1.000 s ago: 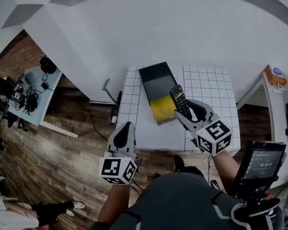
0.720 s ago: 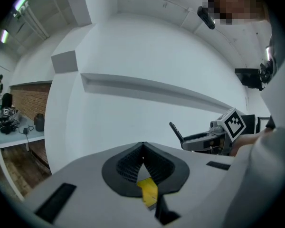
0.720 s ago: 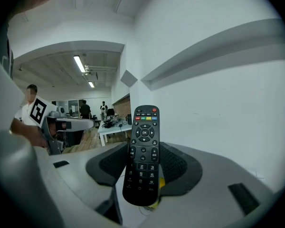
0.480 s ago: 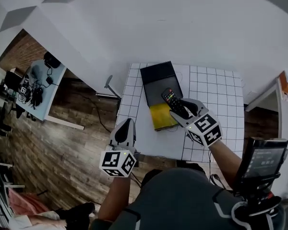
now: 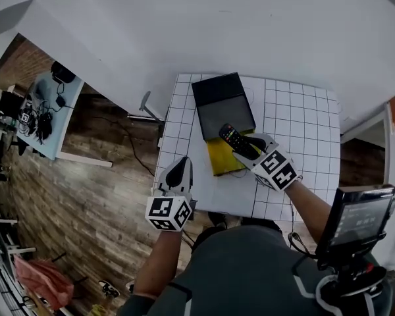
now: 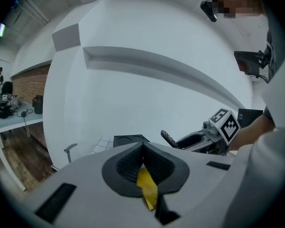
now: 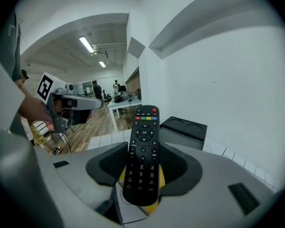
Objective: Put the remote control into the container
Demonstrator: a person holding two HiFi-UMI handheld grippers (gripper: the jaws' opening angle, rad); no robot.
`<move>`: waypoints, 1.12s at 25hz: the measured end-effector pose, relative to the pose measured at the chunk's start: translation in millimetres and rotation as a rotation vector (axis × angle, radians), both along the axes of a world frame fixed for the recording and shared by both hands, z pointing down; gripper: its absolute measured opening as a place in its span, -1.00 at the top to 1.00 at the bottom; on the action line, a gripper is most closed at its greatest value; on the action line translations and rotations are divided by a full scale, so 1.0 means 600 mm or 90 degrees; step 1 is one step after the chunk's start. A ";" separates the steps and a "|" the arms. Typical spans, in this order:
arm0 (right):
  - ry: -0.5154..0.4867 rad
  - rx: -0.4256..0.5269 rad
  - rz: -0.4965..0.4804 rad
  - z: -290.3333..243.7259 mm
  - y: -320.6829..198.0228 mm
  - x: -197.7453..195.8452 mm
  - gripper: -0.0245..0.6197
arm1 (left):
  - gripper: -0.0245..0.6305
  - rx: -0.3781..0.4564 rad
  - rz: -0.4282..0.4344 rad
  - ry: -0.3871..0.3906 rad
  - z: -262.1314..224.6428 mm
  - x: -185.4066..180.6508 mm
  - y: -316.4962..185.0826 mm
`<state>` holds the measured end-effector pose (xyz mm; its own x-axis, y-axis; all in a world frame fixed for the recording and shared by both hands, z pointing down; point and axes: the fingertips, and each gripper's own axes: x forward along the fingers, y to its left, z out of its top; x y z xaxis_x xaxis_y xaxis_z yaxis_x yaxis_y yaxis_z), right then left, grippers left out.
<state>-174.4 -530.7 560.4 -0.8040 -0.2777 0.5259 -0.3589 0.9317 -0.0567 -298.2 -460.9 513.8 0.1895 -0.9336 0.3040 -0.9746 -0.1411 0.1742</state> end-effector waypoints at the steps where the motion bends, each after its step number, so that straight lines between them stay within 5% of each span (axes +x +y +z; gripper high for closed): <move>1: 0.013 0.001 -0.013 0.012 0.003 -0.004 0.26 | 0.90 -0.004 0.003 0.007 0.010 -0.002 -0.003; 12: 0.147 -0.007 -0.121 0.143 0.013 -0.021 0.26 | 0.90 -0.051 0.044 0.034 0.105 -0.009 -0.044; 28: 0.344 -0.037 -0.194 0.256 0.005 -0.028 0.26 | 0.90 -0.097 0.061 0.026 0.160 -0.009 -0.048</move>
<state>-191.1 -527.6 713.8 -0.4588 -0.0356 0.8878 -0.0689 0.9976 0.0044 -303.3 -489.4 609.5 0.2899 -0.8548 0.4304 -0.9497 -0.2014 0.2396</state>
